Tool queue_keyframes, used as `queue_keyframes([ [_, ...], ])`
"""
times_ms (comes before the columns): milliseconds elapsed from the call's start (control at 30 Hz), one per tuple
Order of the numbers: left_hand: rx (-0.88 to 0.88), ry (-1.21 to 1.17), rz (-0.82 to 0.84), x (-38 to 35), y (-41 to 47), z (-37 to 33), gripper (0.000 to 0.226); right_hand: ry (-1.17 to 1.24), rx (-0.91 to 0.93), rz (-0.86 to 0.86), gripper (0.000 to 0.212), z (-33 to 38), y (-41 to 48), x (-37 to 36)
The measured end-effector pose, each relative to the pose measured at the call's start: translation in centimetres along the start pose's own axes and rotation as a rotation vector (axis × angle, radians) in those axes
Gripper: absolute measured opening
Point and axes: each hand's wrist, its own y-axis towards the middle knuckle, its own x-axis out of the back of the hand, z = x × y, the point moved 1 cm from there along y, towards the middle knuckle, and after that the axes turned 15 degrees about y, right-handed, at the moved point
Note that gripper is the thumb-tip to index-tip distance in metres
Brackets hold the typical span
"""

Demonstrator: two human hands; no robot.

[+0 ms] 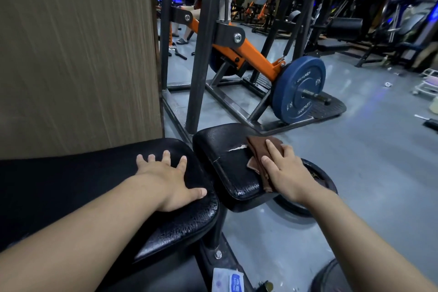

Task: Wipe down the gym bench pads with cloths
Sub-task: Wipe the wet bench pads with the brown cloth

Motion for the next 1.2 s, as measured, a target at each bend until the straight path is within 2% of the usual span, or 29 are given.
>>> queue_keyframes([
  [100, 0.007, 0.004, -0.001, 0.0, -0.1, 0.0, 0.1, 0.113, 0.033, -0.033, 0.057, 0.0, -3.9, -0.9],
  [167, 0.011, 0.008, -0.001, 0.1, -0.3, 0.0, 0.1, 0.116, 0.068, -0.051, 0.064, 0.2, -5.6, -2.0],
  [267, 0.013, 0.005, -0.007, 0.2, -0.4, 0.0, 0.1, -0.018, 0.157, -0.078, 0.075, 1.1, -7.1, -3.8],
  [433, 0.024, 0.008, -0.016, 0.0, -0.4, 0.0, 0.101, -0.291, 0.341, -0.047, 0.068, 3.8, -7.4, -6.8],
  [567, 0.015, 0.013, -0.026, -0.1, -0.5, 0.0, 0.1, -0.441, 0.32, 0.014, 0.072, 6.1, -6.2, -6.7],
  [767, 0.003, 0.026, -0.049, -0.2, -0.4, 0.3, 0.101, -0.416, 0.264, 0.154, 0.068, 8.7, -2.4, -6.1],
  [1033, 0.003, 0.038, -0.066, -0.4, -0.2, 0.2, 0.101, -0.401, 0.165, 0.21, 0.066, 13.8, 6.9, -9.0],
  [1200, 0.005, 0.029, -0.07, -0.5, -0.1, 0.1, 0.101, -0.414, 0.207, 0.204, 0.062, 14.2, 8.2, -9.3],
])
